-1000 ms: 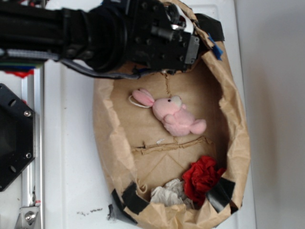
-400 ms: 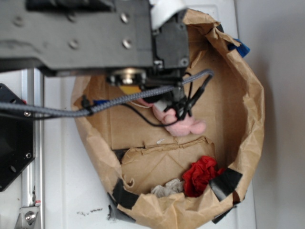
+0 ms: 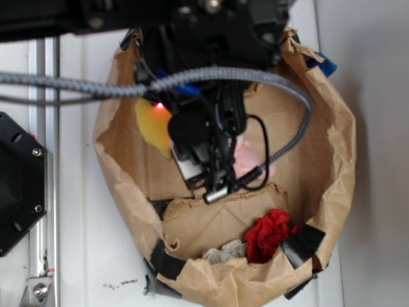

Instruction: Grab the green sponge.

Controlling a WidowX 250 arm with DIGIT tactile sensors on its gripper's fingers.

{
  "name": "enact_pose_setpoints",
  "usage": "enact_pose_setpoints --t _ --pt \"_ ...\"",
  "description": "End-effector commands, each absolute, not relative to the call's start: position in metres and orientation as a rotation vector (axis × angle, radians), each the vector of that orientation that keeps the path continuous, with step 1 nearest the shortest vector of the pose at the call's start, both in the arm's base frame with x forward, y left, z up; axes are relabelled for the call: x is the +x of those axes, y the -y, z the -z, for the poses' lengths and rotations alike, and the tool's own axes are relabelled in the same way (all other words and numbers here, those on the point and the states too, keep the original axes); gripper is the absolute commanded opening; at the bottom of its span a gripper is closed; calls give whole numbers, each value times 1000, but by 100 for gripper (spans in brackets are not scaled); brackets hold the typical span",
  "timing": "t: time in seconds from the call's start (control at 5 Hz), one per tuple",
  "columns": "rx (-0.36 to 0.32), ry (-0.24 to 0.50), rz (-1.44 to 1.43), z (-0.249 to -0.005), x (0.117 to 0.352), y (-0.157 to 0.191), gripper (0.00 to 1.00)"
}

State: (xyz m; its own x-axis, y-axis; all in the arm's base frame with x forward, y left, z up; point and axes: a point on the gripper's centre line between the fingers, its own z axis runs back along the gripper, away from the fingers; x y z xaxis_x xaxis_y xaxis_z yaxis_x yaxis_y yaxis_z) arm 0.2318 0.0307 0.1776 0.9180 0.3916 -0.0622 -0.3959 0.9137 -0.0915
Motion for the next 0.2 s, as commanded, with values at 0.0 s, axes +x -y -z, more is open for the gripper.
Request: enact_pose_setpoints --t 0.0 --pt "-73 111 -463 -201 226 -55 0"
